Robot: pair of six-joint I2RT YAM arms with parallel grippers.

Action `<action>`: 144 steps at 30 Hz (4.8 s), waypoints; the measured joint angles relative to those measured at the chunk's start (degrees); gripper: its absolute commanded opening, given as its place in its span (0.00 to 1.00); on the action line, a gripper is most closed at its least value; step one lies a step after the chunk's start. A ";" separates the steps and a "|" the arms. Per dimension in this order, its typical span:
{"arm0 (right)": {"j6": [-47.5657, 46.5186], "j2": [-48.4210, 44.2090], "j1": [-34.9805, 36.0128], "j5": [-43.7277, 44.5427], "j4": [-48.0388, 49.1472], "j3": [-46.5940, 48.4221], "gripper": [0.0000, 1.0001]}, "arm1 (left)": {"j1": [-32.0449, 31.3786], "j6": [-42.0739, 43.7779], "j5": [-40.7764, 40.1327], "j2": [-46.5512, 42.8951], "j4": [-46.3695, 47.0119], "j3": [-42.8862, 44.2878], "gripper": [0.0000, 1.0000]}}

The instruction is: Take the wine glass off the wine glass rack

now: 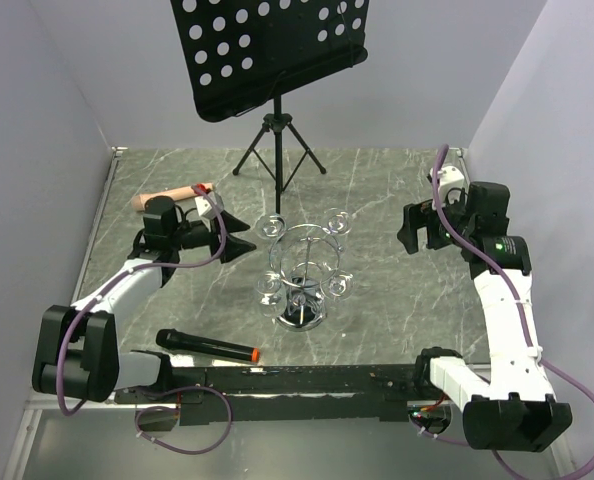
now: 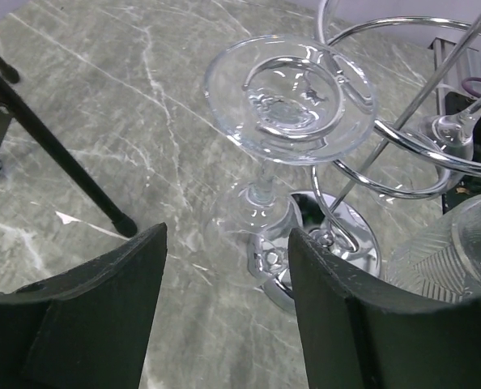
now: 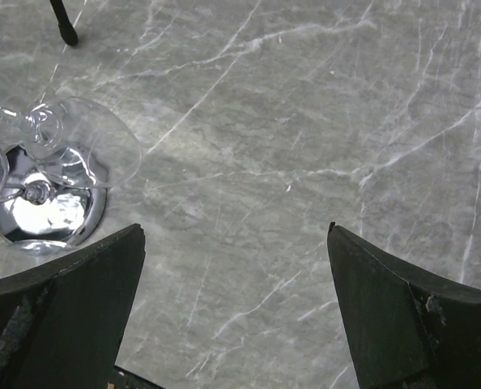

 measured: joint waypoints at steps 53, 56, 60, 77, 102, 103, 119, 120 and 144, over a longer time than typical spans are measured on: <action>-4.57 -5.35 -9.79 0.42 -9.60 -2.78 1.00 | -14.67 -9.31 -13.18 9.49 33.44 -7.06 0.41; -4.55 -5.33 -10.03 0.37 -9.62 -2.78 1.00 | -14.93 -8.85 -14.27 10.05 33.64 -7.06 0.36; -4.57 -5.18 -10.25 0.35 -9.60 -2.80 1.00 | -15.02 -8.52 -15.45 10.56 33.62 -7.08 0.34; -4.57 -2.89 -10.51 0.17 -9.55 -2.78 1.00 | -13.38 -9.60 -16.61 10.62 36.63 -10.34 0.23; -2.95 -2.49 -10.54 -2.82 -4.44 -4.94 1.00 | -9.25 -18.21 -14.10 6.47 32.96 -8.81 0.01; -2.73 -2.62 -10.54 -2.91 -3.91 -5.62 1.00 | -9.11 -18.12 -14.10 6.27 32.79 -8.66 0.01; 1.09 -7.52 -10.54 -4.37 1.38 -11.23 1.00 | -7.08 -16.85 -20.37 7.04 24.72 -2.75 0.01; 1.31 -7.56 -10.56 -4.50 1.73 -11.23 1.00 | -6.84 -16.79 -20.85 6.99 23.74 -2.58 0.01; 0.61 7.76 5.66 0.02 12.94 19.21 0.97 | 1.81 -20.70 -30.16 -7.78 -19.98 10.29 0.01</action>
